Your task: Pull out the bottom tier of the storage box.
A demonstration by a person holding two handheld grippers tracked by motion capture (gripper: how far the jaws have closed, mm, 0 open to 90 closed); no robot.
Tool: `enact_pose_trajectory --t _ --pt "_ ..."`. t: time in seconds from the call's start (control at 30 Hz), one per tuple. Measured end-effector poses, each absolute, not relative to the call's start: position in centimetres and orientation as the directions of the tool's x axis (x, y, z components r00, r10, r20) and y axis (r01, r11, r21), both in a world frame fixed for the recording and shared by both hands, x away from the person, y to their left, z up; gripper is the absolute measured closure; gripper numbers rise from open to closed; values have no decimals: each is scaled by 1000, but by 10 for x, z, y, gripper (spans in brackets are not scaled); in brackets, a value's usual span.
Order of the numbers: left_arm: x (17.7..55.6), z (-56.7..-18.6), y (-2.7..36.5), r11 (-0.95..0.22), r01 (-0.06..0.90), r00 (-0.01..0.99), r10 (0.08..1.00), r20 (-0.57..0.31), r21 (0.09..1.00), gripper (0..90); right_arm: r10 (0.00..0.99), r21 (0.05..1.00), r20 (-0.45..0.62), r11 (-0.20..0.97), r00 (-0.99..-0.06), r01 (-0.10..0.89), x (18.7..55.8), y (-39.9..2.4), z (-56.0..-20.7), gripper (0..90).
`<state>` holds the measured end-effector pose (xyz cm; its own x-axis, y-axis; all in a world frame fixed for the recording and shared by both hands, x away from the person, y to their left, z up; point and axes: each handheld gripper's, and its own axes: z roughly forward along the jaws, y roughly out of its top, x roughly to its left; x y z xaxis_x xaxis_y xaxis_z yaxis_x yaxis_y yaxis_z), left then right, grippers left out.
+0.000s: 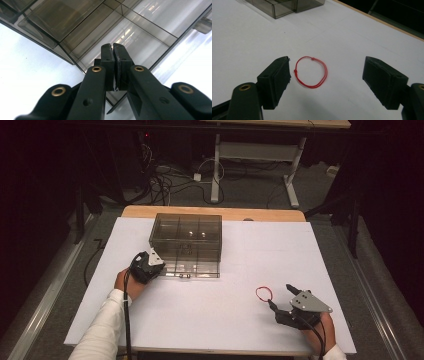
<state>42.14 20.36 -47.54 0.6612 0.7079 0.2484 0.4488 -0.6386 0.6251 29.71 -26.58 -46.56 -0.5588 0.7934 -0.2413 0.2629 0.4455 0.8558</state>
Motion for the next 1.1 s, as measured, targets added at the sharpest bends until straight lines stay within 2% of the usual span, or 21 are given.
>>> enact_pose_trajectory --t 0.33,0.87,1.1 --pt "416 -475 206 -626 437 657 713 246 646 836 792 855 -243 448 -561 262 297 -266 -465 235" --pt "401 -455 203 -590 319 640 711 291 741 820 793 857 -242 445 -559 259 297 -266 -465 235" --pt "395 -449 199 -583 270 653 696 299 766 770 793 858 -243 445 -559 258 297 -266 -464 235"
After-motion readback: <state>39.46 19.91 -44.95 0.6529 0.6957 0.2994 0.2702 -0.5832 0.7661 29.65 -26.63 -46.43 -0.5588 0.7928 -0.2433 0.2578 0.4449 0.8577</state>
